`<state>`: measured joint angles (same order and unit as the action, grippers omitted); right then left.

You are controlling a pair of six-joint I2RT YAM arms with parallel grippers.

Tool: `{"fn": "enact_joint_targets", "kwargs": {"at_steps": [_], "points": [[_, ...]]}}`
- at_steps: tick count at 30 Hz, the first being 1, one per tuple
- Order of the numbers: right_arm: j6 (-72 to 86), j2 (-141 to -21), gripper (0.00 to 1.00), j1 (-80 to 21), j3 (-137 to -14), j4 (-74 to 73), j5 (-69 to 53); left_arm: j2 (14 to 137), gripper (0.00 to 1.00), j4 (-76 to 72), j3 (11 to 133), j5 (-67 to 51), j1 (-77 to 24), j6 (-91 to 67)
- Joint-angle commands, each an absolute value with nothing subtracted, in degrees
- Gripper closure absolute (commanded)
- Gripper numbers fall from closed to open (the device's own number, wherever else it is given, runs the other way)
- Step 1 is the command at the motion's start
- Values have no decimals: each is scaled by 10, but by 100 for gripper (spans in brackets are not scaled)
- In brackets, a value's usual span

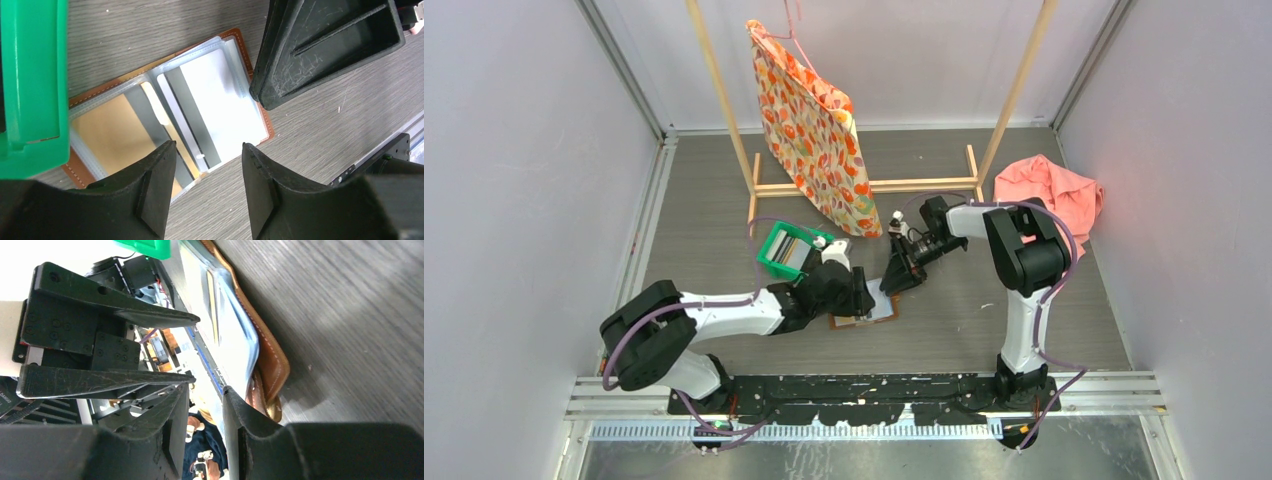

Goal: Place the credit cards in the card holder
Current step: Insert the credit card into the card holder.

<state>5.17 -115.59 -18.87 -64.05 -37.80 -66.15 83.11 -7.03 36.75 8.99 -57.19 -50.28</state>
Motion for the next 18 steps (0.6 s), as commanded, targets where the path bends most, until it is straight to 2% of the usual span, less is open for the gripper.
{"fn": "enact_joint_targets", "kwargs": {"at_steps": [1, 18], "points": [[58, -1160, 64, -198, -646, -374, -635, 808, 47, -112, 343, 90, -566, -491], [54, -1168, 61, -205, -646, -381, -585, 819, 44, -138, 317, 69, -554, -497]]}}
